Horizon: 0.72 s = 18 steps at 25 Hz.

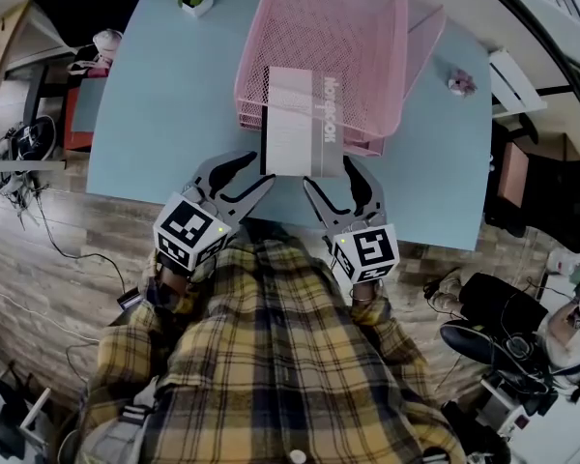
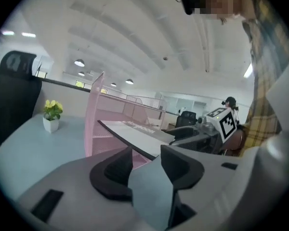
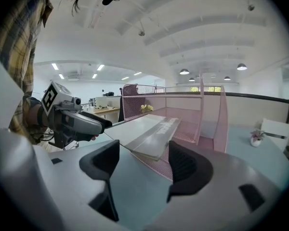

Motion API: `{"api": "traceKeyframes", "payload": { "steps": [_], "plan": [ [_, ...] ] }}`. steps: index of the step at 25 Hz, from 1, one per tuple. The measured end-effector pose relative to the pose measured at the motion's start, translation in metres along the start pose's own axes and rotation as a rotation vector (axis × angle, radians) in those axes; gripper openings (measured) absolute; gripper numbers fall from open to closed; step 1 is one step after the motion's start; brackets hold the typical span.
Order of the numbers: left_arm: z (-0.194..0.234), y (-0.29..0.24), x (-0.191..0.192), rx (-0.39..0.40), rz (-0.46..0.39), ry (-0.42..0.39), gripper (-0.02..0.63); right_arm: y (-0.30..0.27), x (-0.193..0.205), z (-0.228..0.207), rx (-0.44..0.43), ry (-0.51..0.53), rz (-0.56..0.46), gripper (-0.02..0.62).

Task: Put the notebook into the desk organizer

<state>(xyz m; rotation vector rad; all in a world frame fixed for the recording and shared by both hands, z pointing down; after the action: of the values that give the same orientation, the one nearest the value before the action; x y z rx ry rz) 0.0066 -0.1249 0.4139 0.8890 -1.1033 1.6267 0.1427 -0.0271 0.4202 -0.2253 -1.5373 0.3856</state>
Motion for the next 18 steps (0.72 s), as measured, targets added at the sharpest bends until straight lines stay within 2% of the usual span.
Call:
{"api": "traceKeyframes", "payload": {
  "steps": [2, 6, 10, 18],
  "plan": [
    [-0.001, -0.001, 0.000, -0.013, 0.013, -0.049, 0.172, 0.000, 0.000, 0.000, -0.001, -0.005, 0.000, 0.322],
    [-0.002, -0.004, 0.002, -0.021, 0.039, -0.091, 0.164, 0.000, 0.000, 0.000, 0.001, -0.002, -0.005, 0.321],
    [0.000, -0.005, 0.000, -0.064, 0.064, -0.134, 0.143, -0.002, -0.002, 0.000, 0.010, 0.015, -0.009, 0.311],
    [0.013, -0.012, -0.012, -0.126, 0.070, -0.177, 0.114, -0.017, -0.010, -0.007, 0.048, 0.043, -0.015, 0.279]
  ]
}}
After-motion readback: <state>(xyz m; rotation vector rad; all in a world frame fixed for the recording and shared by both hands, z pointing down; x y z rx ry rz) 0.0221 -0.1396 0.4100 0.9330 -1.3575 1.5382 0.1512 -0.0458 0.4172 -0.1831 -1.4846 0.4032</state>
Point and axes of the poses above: the fingertips, and each gripper's own axes: y backward along the fingers, z to its left, x out of its underside, the point moved 5 cm from there along y, backward along the fingers, and after that the axes turned 9 degrees about x, right-handed, at the moved point
